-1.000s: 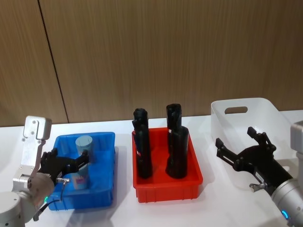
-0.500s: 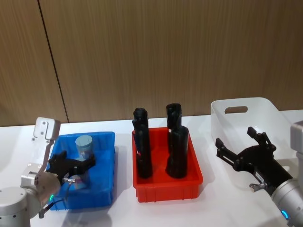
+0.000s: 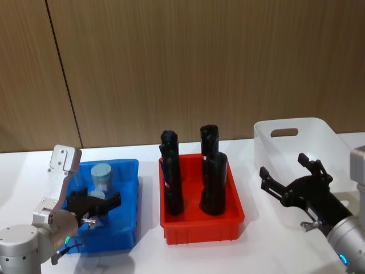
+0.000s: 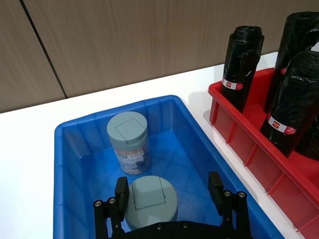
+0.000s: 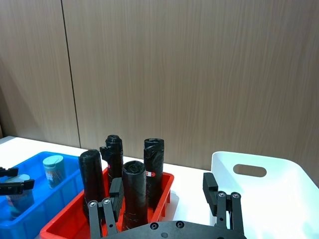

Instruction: Pick the cotton swabs from the blue box and place them into the white box.

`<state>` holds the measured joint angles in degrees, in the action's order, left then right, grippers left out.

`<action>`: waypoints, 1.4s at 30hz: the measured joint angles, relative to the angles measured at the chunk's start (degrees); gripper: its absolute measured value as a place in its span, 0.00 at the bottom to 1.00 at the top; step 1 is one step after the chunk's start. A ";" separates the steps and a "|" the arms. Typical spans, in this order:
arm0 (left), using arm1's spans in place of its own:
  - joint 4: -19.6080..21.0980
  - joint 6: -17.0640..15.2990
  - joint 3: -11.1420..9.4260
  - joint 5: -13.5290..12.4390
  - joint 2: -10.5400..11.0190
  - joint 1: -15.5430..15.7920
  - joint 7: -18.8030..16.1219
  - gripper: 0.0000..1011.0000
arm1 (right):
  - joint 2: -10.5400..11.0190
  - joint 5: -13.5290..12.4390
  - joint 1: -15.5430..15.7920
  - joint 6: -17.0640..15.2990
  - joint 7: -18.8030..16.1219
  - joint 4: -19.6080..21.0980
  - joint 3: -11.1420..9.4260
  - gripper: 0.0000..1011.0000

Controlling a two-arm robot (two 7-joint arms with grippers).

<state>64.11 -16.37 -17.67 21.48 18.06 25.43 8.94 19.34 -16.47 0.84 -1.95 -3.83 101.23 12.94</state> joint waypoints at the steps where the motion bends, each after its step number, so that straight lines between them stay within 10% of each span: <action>1: -0.23 -0.05 -0.01 -0.03 -0.06 0.09 0.01 0.99 | 0.00 0.00 0.00 0.00 0.00 0.00 0.00 0.99; 42: 7.27 3.87 0.78 -3.07 1.55 -3.55 -3.31 0.99 | 0.00 0.00 0.00 0.00 0.00 0.00 0.00 0.99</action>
<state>71.39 -12.50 -16.89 18.41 19.61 21.88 5.63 19.33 -16.46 0.84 -1.95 -3.83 101.23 12.94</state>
